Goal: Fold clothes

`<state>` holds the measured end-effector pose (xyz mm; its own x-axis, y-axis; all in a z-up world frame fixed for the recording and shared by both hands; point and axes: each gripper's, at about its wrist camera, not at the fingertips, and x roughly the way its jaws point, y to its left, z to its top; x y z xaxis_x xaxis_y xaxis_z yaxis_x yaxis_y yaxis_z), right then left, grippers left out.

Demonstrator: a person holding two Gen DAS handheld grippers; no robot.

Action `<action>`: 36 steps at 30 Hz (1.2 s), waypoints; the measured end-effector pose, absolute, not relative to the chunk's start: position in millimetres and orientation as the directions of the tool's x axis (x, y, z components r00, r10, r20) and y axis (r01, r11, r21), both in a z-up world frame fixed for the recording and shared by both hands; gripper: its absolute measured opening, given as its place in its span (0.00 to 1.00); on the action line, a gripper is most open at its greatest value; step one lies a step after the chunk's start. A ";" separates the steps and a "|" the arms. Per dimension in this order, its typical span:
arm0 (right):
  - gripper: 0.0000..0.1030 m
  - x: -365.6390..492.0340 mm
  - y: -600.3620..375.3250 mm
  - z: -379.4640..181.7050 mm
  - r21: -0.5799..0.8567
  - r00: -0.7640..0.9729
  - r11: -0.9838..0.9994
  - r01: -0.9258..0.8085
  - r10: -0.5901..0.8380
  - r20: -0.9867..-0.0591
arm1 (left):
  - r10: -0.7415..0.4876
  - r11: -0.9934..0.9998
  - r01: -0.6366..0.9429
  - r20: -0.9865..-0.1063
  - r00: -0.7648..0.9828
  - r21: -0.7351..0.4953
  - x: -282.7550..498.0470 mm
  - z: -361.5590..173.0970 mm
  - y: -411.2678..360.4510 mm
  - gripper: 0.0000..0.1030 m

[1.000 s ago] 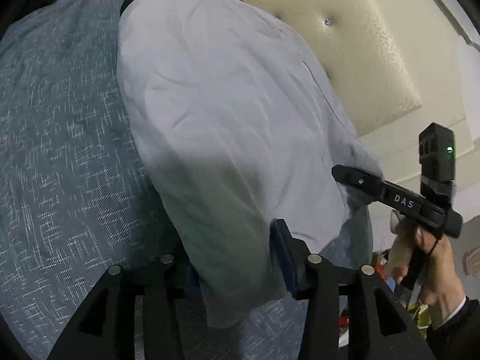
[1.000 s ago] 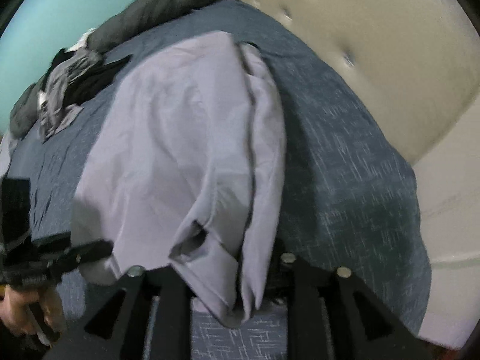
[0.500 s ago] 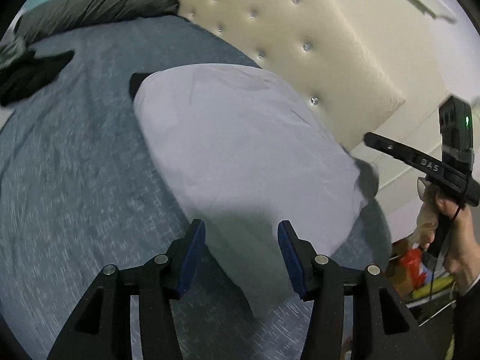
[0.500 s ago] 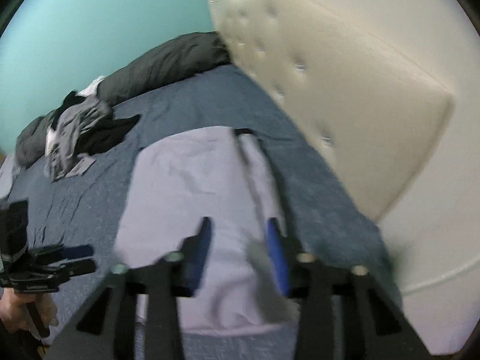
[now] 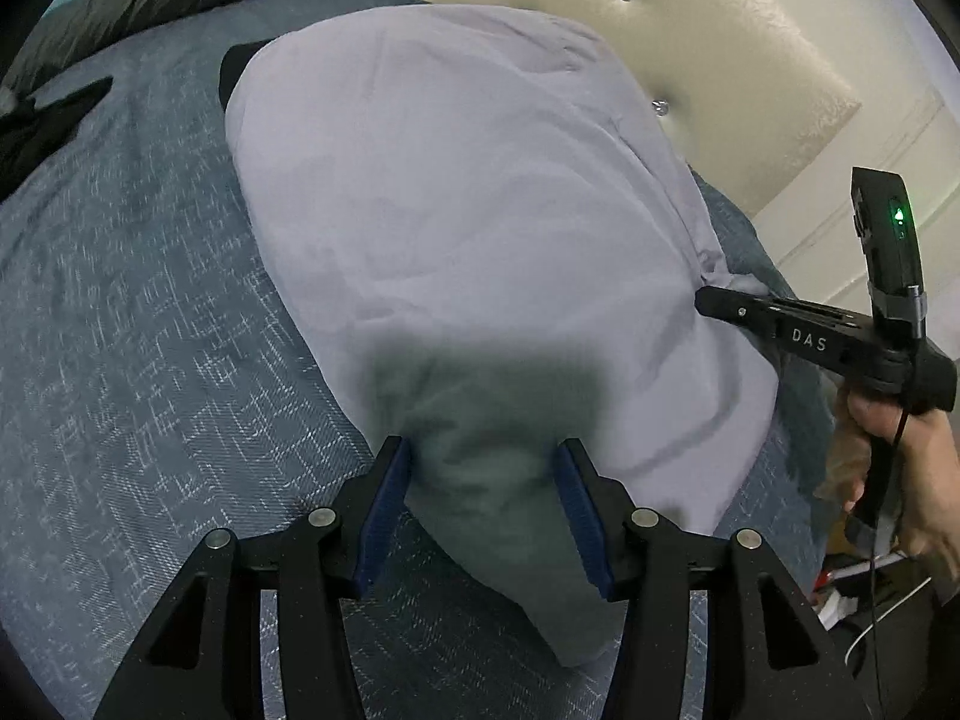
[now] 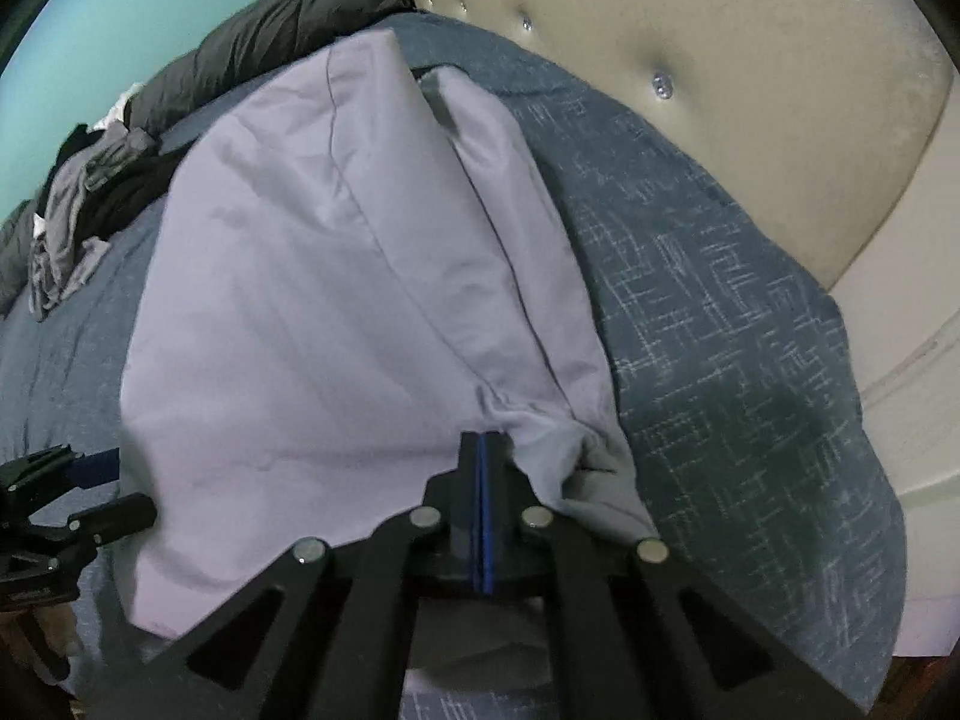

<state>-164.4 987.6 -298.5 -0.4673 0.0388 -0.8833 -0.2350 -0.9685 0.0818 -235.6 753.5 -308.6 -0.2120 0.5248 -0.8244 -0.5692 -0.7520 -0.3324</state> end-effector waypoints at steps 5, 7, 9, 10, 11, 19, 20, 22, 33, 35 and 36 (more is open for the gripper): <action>0.00 -167.1 987.3 -271.2 0.097 -0.491 -0.969 -0.226 0.027 -0.871 | 0.556 -0.750 -0.556 -0.797 -0.236 -0.359 -248.6 -279.2 738.4 0.53; 0.00 -167.3 987.4 -246.1 0.127 -0.545 -0.969 -0.212 0.009 -0.838 | 0.563 -0.756 -0.548 -0.782 -0.266 -0.358 -260.4 -266.0 731.9 0.53; 0.00 -176.3 984.4 -226.1 0.144 -0.582 -0.971 -0.193 -0.005 -0.813 | 0.566 -0.763 -0.534 -0.775 -0.281 -0.364 -279.3 -258.0 728.1 0.53; 0.00 -182.8 982.3 -216.1 0.149 -0.596 -0.972 -0.182 -0.011 -0.803 | 0.567 -0.767 -0.526 -0.771 -0.289 -0.367 -288.6 -254.4 727.2 0.53; 0.00 -190.7 979.9 -206.9 0.153 -0.608 -0.973 -0.172 -0.018 -0.794 | 0.564 -0.772 -0.520 -0.771 -0.296 -0.365 -297.2 -251.3 726.9 0.53; 0.00 -277.1 971.3 -222.9 0.146 -0.539 -0.972 -0.182 -0.026 -0.842 | 0.495 -0.811 -0.506 -0.806 -0.325 -0.294 -357.5 -253.6 740.6 0.53; 0.00 -286.1 972.5 -229.4 0.138 -0.518 -0.972 -0.191 -0.020 -0.855 | 0.489 -0.813 -0.503 -0.812 -0.319 -0.292 -363.9 -259.3 743.3 0.53; 0.00 -298.4 976.0 -246.0 0.127 -0.470 -0.969 -0.213 -0.012 -0.883 | 0.475 -0.814 -0.509 -0.826 -0.305 -0.280 -370.9 -271.2 748.8 0.53; 0.00 -298.4 984.2 -280.9 0.097 -0.385 -0.961 -0.259 0.010 -0.923 | 0.462 -0.814 -0.513 -0.840 -0.286 -0.273 -357.9 -278.5 746.5 0.53; 0.00 -286.5 981.7 -262.4 0.092 -0.419 -0.961 -0.262 0.028 -0.908 | 0.481 -0.810 -0.509 -0.825 -0.296 -0.289 -347.3 -261.1 740.3 0.53; 0.01 -278.6 980.8 -251.7 0.091 -0.442 -0.960 -0.263 0.036 -0.896 | 0.490 -0.806 -0.513 -0.819 -0.298 -0.296 -341.1 -253.2 738.3 0.53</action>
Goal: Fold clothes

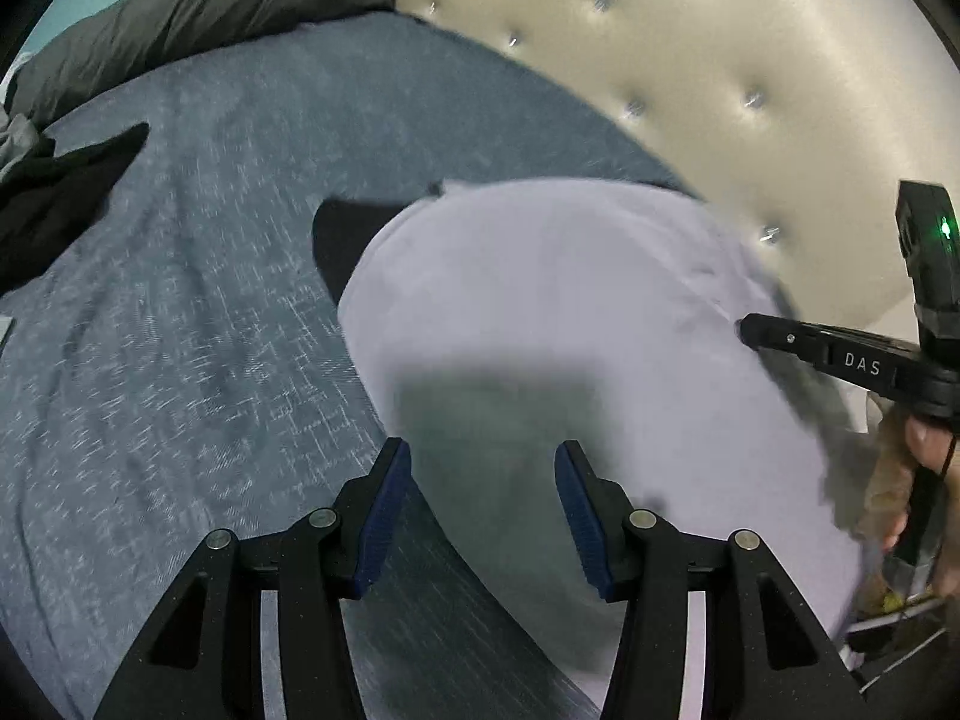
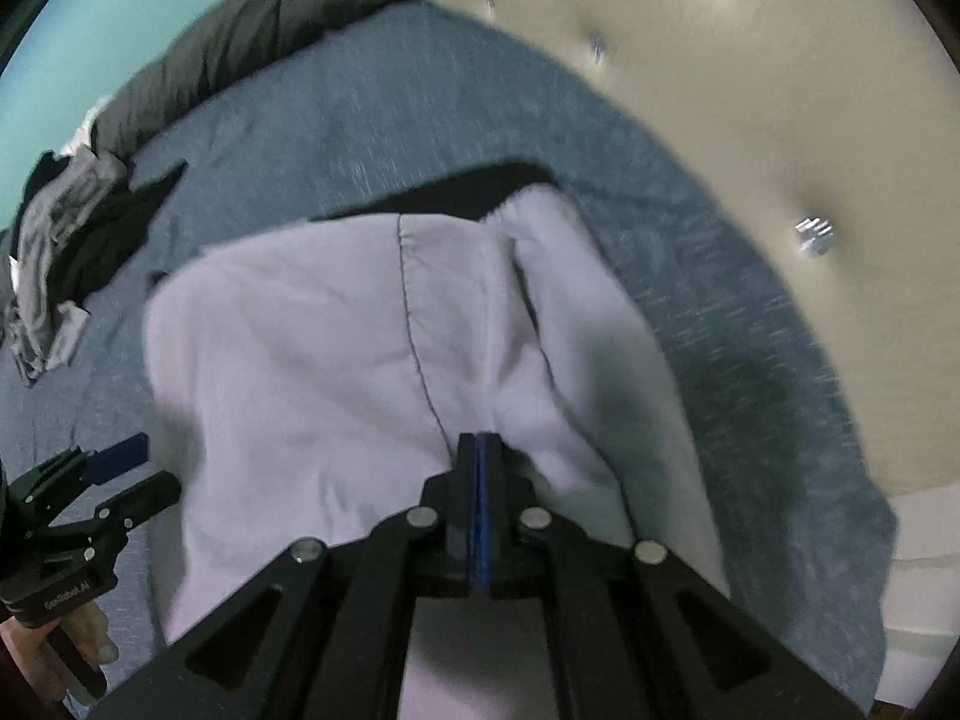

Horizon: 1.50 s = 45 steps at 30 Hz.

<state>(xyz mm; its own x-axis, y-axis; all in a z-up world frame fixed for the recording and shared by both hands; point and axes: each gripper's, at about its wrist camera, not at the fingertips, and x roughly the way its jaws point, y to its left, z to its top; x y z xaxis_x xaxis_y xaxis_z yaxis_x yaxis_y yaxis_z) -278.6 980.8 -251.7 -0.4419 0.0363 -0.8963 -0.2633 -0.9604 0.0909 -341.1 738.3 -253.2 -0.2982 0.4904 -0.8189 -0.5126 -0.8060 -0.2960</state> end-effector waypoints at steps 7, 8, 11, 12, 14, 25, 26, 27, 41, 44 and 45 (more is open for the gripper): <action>0.02 -192.9 971.5 -216.1 0.081 -0.512 -0.960 -0.269 0.071 -0.856 | 0.534 -0.746 -0.591 -0.806 -0.254 -0.308 -274.1 -235.7 747.2 0.53; 0.02 -182.8 970.3 -218.6 0.072 -0.507 -0.958 -0.276 0.081 -0.858 | 0.535 -0.742 -0.594 -0.808 -0.245 -0.311 -264.4 -238.4 747.5 0.53; 0.02 -155.7 966.7 -229.3 0.051 -0.488 -0.953 -0.299 0.107 -0.866 | 0.537 -0.732 -0.601 -0.815 -0.219 -0.321 -236.5 -246.8 748.5 0.53; 0.02 -146.6 967.2 -235.1 0.042 -0.476 -0.949 -0.313 0.119 -0.872 | 0.537 -0.732 -0.598 -0.817 -0.210 -0.326 -229.8 -250.7 749.1 0.53; 0.02 -136.5 967.0 -246.1 0.031 -0.458 -0.947 -0.319 0.125 -0.880 | 0.523 -0.736 -0.594 -0.830 -0.194 -0.325 -217.8 -260.3 751.8 0.53; 0.02 -114.2 957.6 -234.6 0.062 -0.513 -0.935 -0.348 0.135 -0.848 | 0.507 -0.763 -0.576 -0.825 -0.251 -0.294 -201.6 -234.6 730.6 0.53; 0.02 -108.7 955.8 -228.0 0.068 -0.527 -0.934 -0.351 0.137 -0.838 | 0.508 -0.764 -0.576 -0.822 -0.259 -0.291 -195.7 -229.0 729.9 0.53; 0.03 -103.8 953.7 -221.8 0.074 -0.541 -0.933 -0.353 0.139 -0.830 | 0.507 -0.764 -0.579 -0.820 -0.267 -0.284 -190.5 -223.5 730.1 0.53; 0.03 -48.8 889.9 -150.7 0.146 -0.661 -0.934 -0.327 0.115 -0.741 | 0.529 -0.751 -0.629 -0.752 -0.393 -0.200 -139.2 -115.6 691.1 0.54; 0.04 -35.3 877.2 -136.8 0.155 -0.679 -0.932 -0.328 0.118 -0.725 | 0.536 -0.751 -0.631 -0.736 -0.414 -0.192 -126.5 -96.2 679.8 0.55; 0.04 -30.6 872.9 -132.3 0.160 -0.685 -0.931 -0.328 0.118 -0.719 | 0.538 -0.751 -0.633 -0.730 -0.421 -0.189 -122.3 -90.5 676.2 0.55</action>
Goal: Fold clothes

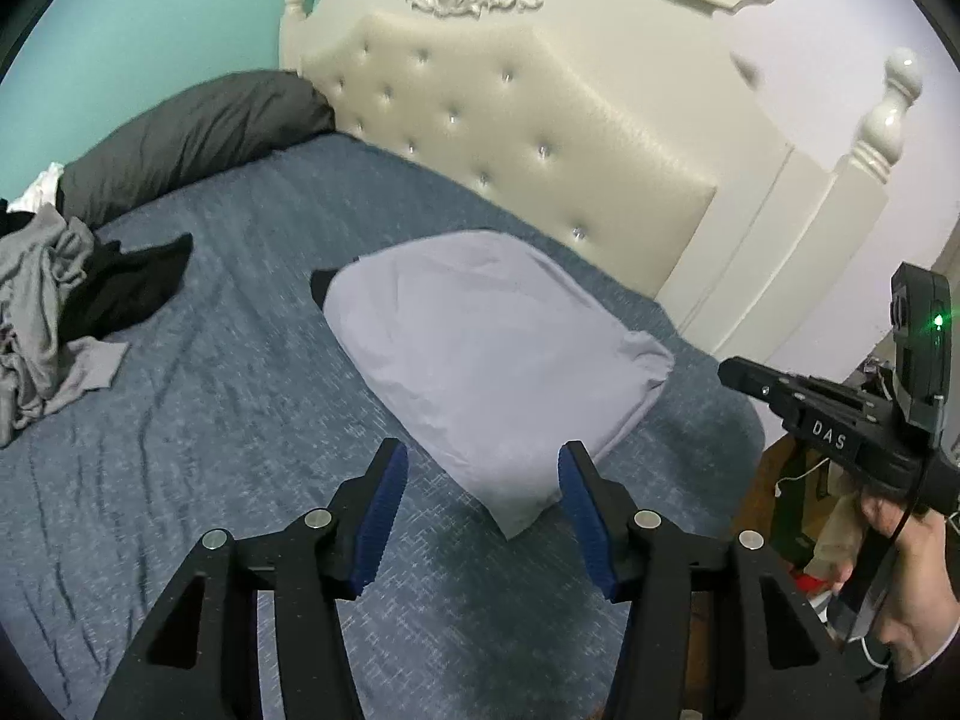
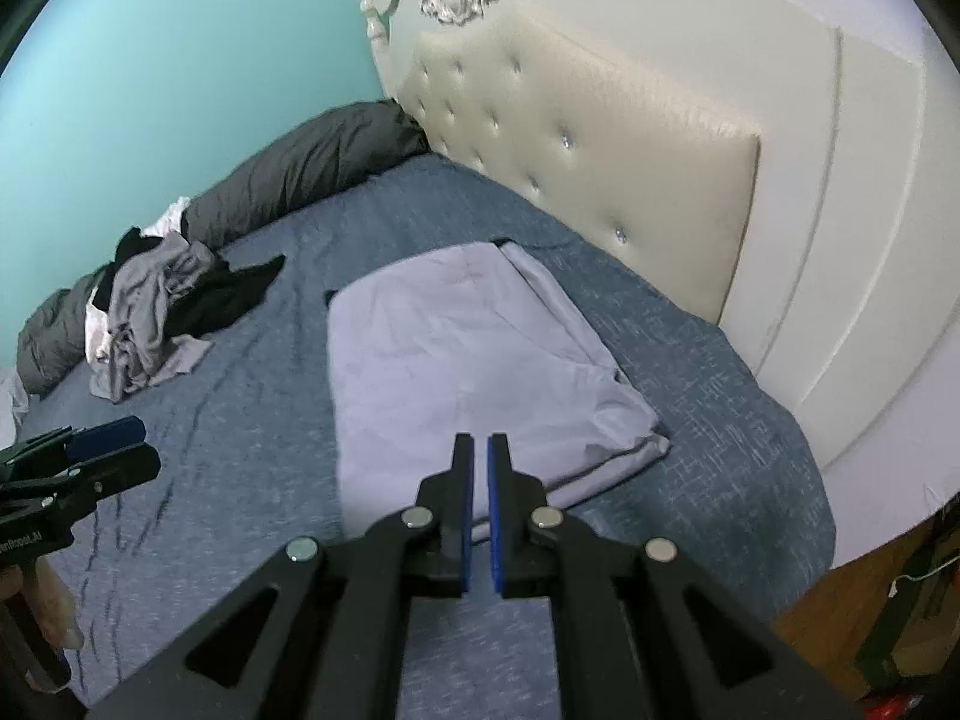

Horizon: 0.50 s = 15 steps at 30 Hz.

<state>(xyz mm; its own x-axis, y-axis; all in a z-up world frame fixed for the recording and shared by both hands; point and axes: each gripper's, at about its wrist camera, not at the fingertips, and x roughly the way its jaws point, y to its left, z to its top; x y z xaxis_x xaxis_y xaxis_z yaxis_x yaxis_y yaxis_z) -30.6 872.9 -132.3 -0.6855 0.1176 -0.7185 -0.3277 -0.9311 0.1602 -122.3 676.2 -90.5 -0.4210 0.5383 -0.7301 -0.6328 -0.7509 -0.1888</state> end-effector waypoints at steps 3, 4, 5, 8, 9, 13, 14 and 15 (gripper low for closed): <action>0.05 -15.5 859.5 -119.6 0.166 -0.701 -0.930 -0.327 0.121 -0.703 | 0.545 -0.748 -0.639 -0.714 -0.439 -0.178 -110.0 -74.8 665.5 0.56; 0.05 -10.9 855.4 -115.8 0.166 -0.705 -0.930 -0.328 0.124 -0.698 | 0.546 -0.749 -0.640 -0.710 -0.445 -0.174 -106.5 -70.8 662.1 0.56; 0.06 -6.9 852.4 -112.9 0.168 -0.709 -0.929 -0.330 0.126 -0.694 | 0.548 -0.748 -0.640 -0.705 -0.449 -0.174 -103.2 -67.3 658.5 0.56; 0.06 4.6 843.1 -104.6 0.175 -0.714 -0.925 -0.337 0.130 -0.688 | 0.556 -0.749 -0.639 -0.693 -0.459 -0.177 -94.2 -58.2 647.3 0.56; 0.07 9.2 839.4 -101.5 0.174 -0.716 -0.924 -0.341 0.135 -0.685 | 0.557 -0.749 -0.639 -0.690 -0.463 -0.175 -91.2 -55.8 643.7 0.56; 0.08 26.5 824.2 -88.1 0.170 -0.726 -0.922 -0.349 0.151 -0.671 | 0.562 -0.748 -0.643 -0.671 -0.484 -0.162 -77.8 -45.5 628.6 0.60; 0.08 31.0 820.1 -84.5 0.168 -0.729 -0.921 -0.350 0.155 -0.667 | 0.562 -0.748 -0.644 -0.667 -0.489 -0.159 -74.7 -43.4 624.9 0.61; 0.10 36.4 814.8 -80.1 0.164 -0.734 -0.921 -0.352 0.163 -0.660 | 0.563 -0.749 -0.645 -0.664 -0.493 -0.156 -71.9 -41.6 621.3 0.61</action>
